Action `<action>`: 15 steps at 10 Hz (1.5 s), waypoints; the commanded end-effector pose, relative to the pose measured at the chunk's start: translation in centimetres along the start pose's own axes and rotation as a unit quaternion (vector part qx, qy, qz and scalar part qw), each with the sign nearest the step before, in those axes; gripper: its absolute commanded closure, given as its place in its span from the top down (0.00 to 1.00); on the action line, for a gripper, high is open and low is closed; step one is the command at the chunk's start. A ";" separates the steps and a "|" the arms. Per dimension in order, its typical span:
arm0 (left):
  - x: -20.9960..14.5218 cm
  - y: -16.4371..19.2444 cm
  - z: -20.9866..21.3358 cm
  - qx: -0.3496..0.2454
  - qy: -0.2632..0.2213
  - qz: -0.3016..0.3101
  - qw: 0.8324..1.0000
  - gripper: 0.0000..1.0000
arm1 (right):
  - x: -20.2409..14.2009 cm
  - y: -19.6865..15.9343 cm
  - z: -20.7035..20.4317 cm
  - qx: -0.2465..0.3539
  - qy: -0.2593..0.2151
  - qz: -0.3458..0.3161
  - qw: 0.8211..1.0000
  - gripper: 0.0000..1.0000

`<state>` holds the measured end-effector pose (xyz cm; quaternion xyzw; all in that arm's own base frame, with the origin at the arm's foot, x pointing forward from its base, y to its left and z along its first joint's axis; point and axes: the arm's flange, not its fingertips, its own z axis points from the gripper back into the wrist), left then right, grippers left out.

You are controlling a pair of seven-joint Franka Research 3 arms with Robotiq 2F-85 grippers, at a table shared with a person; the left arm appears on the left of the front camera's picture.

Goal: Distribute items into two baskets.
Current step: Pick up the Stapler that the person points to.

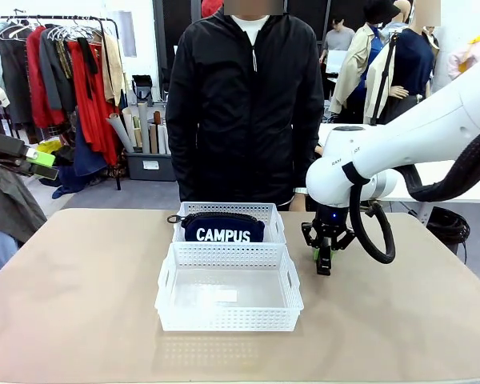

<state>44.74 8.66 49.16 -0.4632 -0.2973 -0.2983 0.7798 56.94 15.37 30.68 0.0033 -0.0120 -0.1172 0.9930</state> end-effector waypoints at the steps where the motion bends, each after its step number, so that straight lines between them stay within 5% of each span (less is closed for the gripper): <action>1: -0.1 -0.2 0.1 0.001 0.000 0.000 1.000 1.00 | 0.0 0.1 -0.2 0.001 0.002 -0.002 1.000 0.00; 4: -0.1 -0.2 0.1 0.001 0.000 0.000 1.000 1.00 | 0.0 0.0 0.0 0.000 0.000 0.000 1.000 0.00; 8: -0.1 -0.2 0.1 0.001 0.000 0.000 1.000 1.00 | -4.5 -2.4 7.8 -0.062 0.009 0.166 0.984 0.00; 12: -0.1 -0.2 0.1 0.001 0.000 0.000 1.000 1.00 | -9.4 -4.9 14.6 -0.089 0.037 0.332 0.938 0.00; 15: -0.1 -0.2 0.1 0.001 0.000 0.000 1.000 1.00 | -14.0 -6.1 18.8 -0.101 0.016 0.435 0.895 0.00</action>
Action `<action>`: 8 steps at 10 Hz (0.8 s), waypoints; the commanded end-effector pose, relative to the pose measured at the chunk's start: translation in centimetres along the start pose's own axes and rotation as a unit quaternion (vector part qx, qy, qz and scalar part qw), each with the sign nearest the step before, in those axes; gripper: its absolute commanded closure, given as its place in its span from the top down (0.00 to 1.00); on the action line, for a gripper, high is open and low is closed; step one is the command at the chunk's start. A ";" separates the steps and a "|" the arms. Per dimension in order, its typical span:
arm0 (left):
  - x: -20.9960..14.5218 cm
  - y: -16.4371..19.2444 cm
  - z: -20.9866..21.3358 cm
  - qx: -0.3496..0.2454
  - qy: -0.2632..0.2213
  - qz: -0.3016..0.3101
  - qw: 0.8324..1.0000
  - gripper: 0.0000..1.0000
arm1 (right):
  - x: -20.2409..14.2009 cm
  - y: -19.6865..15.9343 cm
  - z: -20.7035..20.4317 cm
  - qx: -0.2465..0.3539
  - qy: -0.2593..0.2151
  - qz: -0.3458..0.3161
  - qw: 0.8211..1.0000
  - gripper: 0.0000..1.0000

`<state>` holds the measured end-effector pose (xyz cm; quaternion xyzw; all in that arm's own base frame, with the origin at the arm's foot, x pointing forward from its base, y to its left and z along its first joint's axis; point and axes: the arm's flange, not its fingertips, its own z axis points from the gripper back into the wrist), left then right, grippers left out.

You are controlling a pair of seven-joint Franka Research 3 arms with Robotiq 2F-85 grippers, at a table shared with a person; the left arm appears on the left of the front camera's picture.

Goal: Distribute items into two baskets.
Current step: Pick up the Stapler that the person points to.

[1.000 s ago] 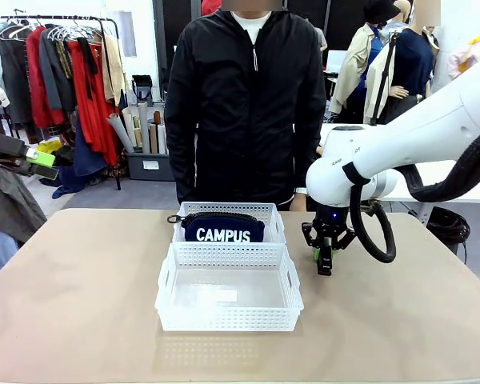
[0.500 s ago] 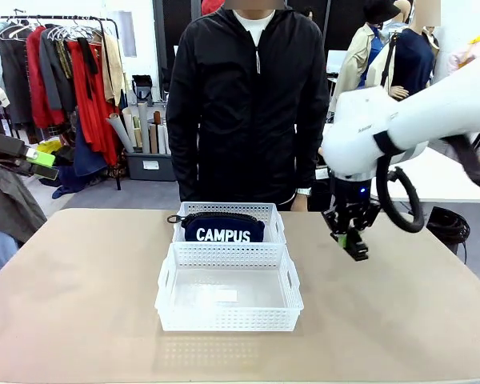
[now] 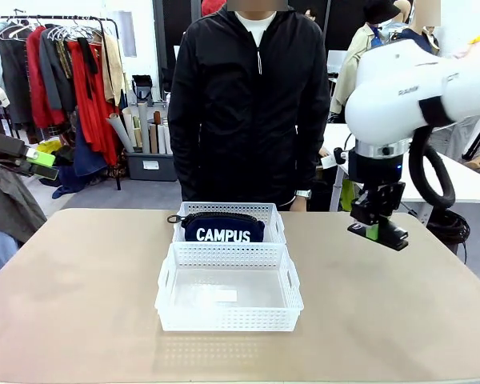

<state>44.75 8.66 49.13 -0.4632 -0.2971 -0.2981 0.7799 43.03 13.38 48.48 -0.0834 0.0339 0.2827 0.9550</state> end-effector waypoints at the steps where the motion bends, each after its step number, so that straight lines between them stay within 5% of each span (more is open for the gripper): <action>1: 0.0 -0.2 0.1 0.001 0.000 -0.001 1.000 1.00 | -3.0 0.8 1.3 -0.032 -0.031 0.089 0.995 0.00; 8: 0.0 -0.2 0.1 0.001 0.000 -0.001 1.000 1.00 | -5.5 -1.0 5.1 0.001 -0.091 0.143 0.986 0.00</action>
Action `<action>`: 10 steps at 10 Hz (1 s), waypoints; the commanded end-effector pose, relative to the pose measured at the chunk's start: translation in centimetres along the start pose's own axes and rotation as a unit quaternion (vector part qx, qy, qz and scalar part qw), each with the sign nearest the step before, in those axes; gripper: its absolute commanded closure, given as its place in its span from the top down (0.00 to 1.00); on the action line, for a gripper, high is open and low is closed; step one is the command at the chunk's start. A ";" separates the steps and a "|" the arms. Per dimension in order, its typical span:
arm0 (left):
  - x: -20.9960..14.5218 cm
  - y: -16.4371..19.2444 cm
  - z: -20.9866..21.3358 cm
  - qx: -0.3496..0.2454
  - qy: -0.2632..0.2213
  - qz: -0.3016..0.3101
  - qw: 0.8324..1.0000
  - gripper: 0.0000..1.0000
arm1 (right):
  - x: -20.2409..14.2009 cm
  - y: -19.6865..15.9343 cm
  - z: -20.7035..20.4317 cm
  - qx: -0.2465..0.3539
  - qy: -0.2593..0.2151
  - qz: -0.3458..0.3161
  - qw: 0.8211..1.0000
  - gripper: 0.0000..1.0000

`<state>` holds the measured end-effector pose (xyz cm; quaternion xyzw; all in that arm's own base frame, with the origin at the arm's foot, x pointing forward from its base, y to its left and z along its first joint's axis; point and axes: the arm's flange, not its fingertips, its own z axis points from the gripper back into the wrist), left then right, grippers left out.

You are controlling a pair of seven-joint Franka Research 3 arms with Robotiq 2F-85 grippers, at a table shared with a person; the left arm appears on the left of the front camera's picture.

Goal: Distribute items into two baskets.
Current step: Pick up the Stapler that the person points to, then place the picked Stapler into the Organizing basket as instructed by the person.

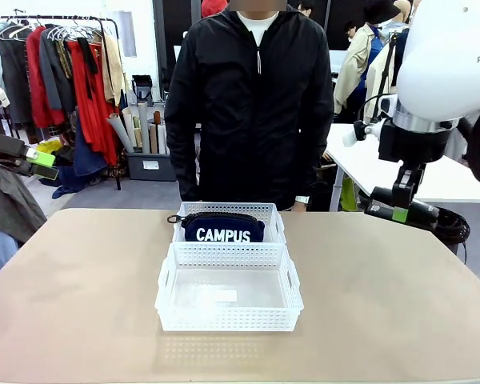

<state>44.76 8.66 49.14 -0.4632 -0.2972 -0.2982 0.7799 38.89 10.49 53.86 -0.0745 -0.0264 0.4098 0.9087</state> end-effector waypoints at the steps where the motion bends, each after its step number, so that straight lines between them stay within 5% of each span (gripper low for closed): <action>1: -0.1 -0.2 0.1 0.001 0.000 -0.001 1.000 1.00 | 0.4 -0.2 1.1 0.019 -0.028 0.016 0.999 0.00; 10: -0.1 -0.2 0.1 0.001 0.000 -0.001 1.000 1.00 | 0.0 -0.2 0.3 0.006 -0.007 0.000 1.000 0.00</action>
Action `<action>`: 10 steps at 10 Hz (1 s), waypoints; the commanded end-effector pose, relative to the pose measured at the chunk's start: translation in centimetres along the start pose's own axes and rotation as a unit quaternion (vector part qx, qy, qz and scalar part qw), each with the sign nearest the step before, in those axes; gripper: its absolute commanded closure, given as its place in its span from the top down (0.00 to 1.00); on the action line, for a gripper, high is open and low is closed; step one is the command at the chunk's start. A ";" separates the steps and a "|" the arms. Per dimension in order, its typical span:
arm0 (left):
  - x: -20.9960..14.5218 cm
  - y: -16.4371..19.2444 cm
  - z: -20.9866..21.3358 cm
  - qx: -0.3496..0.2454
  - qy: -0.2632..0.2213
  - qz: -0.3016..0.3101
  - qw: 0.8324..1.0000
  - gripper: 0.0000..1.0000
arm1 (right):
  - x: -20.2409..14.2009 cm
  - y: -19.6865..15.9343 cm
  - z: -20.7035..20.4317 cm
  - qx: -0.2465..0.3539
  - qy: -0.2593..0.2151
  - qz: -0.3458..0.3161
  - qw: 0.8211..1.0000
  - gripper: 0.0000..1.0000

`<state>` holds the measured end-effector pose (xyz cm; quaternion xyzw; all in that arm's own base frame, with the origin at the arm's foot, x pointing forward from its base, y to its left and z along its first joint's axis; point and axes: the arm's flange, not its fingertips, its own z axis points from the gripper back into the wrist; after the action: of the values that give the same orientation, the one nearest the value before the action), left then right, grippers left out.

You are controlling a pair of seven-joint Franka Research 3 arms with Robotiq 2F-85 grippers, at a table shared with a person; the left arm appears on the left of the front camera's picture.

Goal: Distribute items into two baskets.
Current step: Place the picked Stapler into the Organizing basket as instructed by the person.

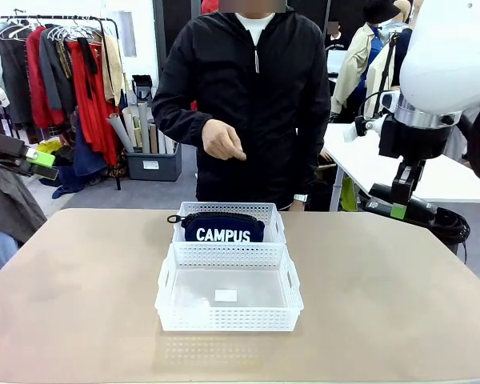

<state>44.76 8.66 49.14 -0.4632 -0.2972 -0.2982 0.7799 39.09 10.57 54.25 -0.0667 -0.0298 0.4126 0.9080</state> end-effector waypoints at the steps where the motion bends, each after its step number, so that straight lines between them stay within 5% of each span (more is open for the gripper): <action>1: -0.1 -0.2 0.1 0.001 0.000 -0.001 1.000 1.00 | -0.2 -0.1 -0.1 0.000 -0.001 -0.002 1.000 0.00; 10: -0.1 -0.2 0.1 0.001 0.000 -0.001 1.000 1.00 | -0.2 -0.1 -0.1 0.000 -0.001 -0.002 1.000 0.00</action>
<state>44.76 8.66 49.14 -0.4632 -0.2972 -0.2982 0.7799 39.09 10.57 54.25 -0.0667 -0.0298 0.4125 0.9080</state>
